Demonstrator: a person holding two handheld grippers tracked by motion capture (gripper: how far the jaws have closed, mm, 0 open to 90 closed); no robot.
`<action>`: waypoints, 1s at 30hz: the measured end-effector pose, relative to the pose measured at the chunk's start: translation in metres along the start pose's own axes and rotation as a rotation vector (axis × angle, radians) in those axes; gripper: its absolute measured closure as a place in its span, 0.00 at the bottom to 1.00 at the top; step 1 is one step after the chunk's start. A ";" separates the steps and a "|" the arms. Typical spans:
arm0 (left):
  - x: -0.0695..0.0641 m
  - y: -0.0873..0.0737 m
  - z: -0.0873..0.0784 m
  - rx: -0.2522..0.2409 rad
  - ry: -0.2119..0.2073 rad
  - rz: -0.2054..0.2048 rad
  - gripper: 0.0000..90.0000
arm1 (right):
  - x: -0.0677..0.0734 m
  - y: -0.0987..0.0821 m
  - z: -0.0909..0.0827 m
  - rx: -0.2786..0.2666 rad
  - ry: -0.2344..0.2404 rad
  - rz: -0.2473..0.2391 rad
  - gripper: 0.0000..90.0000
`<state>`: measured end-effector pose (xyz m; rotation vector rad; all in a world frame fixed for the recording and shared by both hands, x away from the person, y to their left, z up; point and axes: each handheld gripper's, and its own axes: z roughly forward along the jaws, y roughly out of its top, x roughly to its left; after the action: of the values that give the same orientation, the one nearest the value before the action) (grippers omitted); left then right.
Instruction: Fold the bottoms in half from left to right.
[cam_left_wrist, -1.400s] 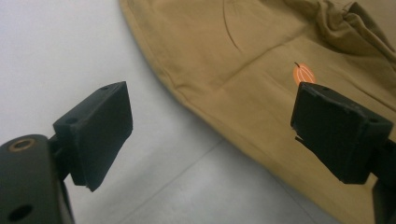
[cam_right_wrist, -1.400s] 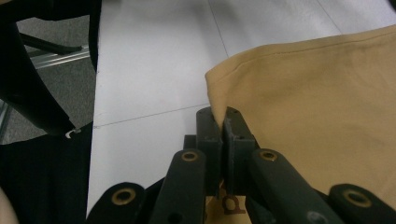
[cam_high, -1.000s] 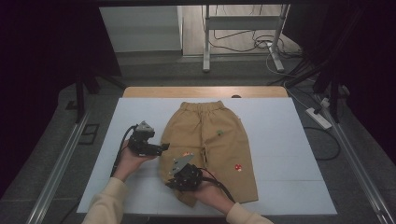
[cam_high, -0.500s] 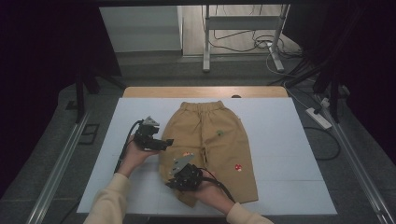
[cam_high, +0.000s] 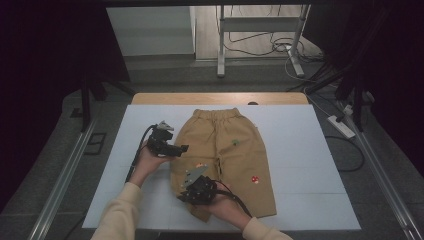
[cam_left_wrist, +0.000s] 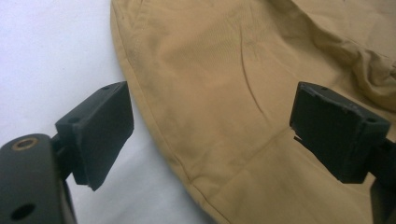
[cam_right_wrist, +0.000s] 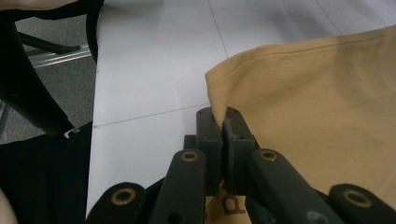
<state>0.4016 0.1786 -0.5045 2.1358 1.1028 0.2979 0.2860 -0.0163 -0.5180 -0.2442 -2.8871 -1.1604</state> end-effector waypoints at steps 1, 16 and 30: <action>0.000 0.001 0.001 0.000 -0.001 -0.003 0.15 | 0.000 0.000 0.000 0.000 -0.001 0.000 0.96; 0.012 0.006 0.018 0.034 0.016 -0.022 0.16 | 0.001 0.000 0.001 -0.001 -0.005 -0.003 0.96; 0.020 0.005 0.035 0.076 0.032 -0.045 0.17 | 0.001 0.000 0.001 0.003 -0.003 -0.003 0.96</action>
<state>0.4333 0.1755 -0.5286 2.1758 1.1965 0.2744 0.2849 -0.0156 -0.5191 -0.2416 -2.8929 -1.1574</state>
